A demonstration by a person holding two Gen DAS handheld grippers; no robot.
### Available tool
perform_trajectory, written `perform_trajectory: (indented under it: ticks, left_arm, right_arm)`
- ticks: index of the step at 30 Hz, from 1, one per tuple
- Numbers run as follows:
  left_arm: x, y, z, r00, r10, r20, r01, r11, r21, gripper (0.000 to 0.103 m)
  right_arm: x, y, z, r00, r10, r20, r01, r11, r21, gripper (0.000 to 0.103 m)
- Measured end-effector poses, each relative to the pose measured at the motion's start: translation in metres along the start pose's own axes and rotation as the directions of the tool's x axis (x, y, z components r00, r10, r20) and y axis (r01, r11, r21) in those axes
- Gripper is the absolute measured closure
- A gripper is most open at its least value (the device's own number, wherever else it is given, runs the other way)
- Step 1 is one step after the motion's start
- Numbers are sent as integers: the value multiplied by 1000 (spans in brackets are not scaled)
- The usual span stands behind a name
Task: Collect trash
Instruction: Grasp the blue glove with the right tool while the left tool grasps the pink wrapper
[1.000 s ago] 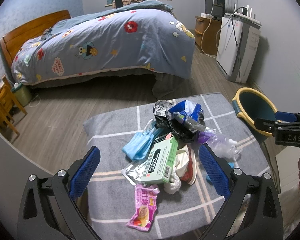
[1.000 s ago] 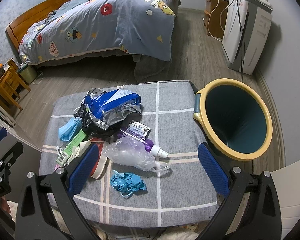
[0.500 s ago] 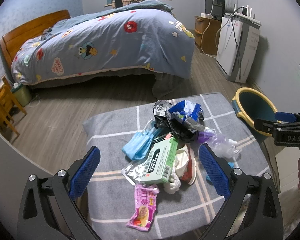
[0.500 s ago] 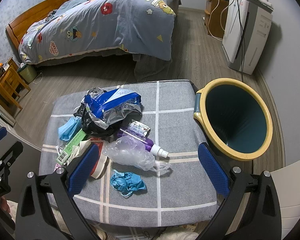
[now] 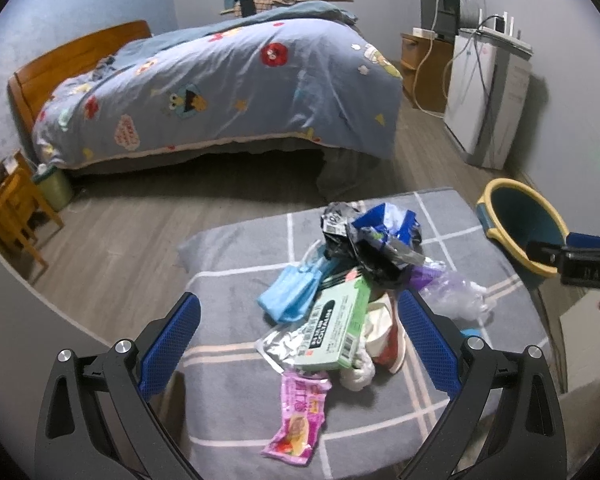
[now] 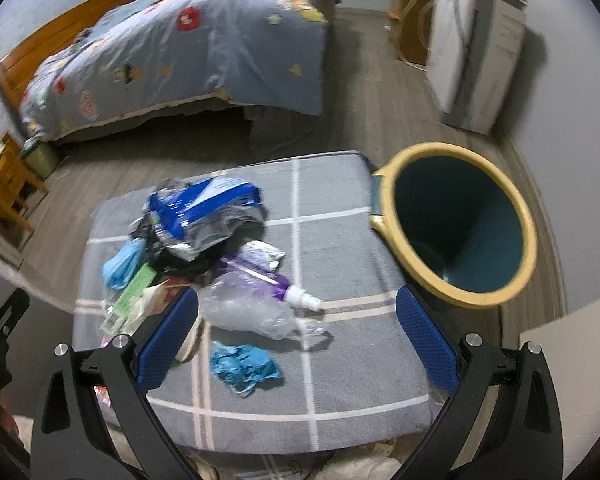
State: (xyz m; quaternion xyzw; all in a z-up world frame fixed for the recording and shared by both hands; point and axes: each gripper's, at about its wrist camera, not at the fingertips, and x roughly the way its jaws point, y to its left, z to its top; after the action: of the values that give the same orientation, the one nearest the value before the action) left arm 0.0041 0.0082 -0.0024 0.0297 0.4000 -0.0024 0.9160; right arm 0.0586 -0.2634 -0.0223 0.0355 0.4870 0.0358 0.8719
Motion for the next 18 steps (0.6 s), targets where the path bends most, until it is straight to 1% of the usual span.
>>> perform_trajectory:
  ticks: [2, 4, 6, 8, 10, 12, 14, 16, 17, 18]
  left_arm:
    - [1, 6, 1, 1000, -24, -4, 24, 999, -33, 5]
    - [-1, 10, 2, 999, -38, 21, 38, 999, -39, 5]
    - [-3, 8, 3, 999, -27, 30, 27, 1000, -15, 5]
    - [-1, 4, 3, 1000, 12, 20, -13, 999, 29, 5]
    - [-1, 2, 3, 999, 41, 28, -42, 998, 51, 5]
    - [-3, 2, 3, 998, 40, 51, -43, 998, 47, 5]
    - [-3, 4, 2, 998, 24, 62, -26, 999, 34, 5]
    - [3, 4, 1, 1000, 9, 20, -10, 999, 40, 5]
    - [9, 3, -1, 1000, 15, -12, -14, 999, 46, 5]
    - [12, 4, -4, 999, 22, -28, -20, 999, 45, 5]
  right_arm:
    - [1, -1, 0, 1000, 28, -10, -28, 1000, -6, 6]
    - [1, 1, -1, 1000, 20, -10, -20, 999, -31, 6]
    - [2, 2, -3, 1000, 3, -7, -3, 1000, -31, 6]
    - [1, 3, -3, 1000, 6, 3, -6, 999, -32, 6]
    - [0, 5, -4, 1000, 2, 10, -2, 999, -50, 6]
    - [-1, 7, -4, 1000, 24, 13, -23, 998, -62, 6]
    - [2, 6, -4, 997, 71, -9, -71, 996, -55, 6]
    - [7, 4, -6, 996, 83, -31, -84, 995, -47, 6]
    - [10, 5, -7, 995, 89, -49, -91, 994, -53, 6]
    - [12, 6, -8, 994, 88, -59, -92, 994, -58, 6]
